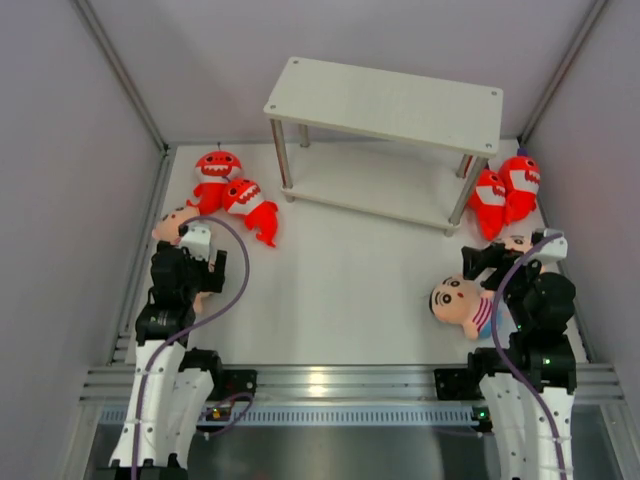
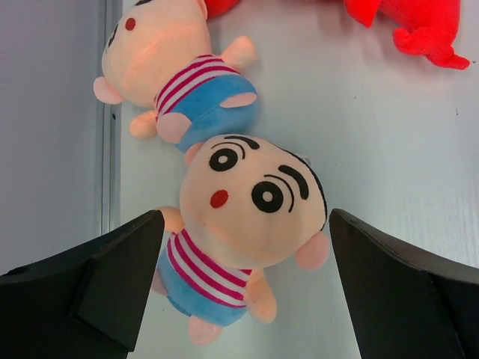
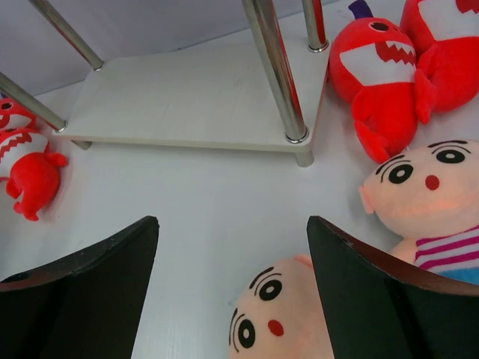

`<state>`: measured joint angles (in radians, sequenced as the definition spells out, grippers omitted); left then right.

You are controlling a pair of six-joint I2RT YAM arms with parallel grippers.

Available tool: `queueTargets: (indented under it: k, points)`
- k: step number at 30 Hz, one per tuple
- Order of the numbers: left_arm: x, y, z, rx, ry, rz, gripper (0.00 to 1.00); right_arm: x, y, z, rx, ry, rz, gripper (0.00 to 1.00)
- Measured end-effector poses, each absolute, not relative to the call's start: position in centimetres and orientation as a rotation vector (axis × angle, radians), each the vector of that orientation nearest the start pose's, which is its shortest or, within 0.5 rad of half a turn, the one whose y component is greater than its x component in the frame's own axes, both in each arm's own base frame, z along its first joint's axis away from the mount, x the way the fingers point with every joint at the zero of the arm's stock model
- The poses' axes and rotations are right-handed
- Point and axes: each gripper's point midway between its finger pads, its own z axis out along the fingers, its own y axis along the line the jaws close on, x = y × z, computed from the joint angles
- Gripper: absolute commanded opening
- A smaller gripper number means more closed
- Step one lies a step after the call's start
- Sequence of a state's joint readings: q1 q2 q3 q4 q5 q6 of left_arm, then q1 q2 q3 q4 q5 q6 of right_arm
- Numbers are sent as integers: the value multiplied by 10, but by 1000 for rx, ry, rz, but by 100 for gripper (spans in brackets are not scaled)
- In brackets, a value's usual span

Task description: Place and organize the stuffed toys onto the shelf

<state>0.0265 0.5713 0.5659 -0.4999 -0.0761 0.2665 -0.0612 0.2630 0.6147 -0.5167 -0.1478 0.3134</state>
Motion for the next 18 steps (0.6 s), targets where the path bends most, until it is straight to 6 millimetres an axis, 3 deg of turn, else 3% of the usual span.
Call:
queueTargets:
  k: [7,12,14,18]
  points:
    - [240,33,157,193,2086,271,98,211,28,245,206,1724,327,96]
    - [245,38,149,198,2207,289,98,203,37,256,165,1685,368,97]
    - [255,42,164,194,2282,313,98,203,42,261,146,1683,396,97]
    - [313,55,225,158,2269,389,98,207,48,272,118,1697,432,97]
